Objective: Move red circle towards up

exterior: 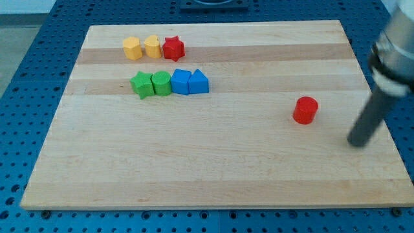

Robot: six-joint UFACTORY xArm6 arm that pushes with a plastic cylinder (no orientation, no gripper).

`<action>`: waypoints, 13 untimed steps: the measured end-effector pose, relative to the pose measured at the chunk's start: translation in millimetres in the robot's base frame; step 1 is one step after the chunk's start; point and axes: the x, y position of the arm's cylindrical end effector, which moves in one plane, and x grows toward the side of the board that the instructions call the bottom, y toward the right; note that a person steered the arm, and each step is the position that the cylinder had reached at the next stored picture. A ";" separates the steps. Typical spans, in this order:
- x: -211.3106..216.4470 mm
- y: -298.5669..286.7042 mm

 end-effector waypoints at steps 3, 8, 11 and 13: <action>-23.9 -70.7; -169.1 -76.9; -145.8 -49.8; -201.0 -60.7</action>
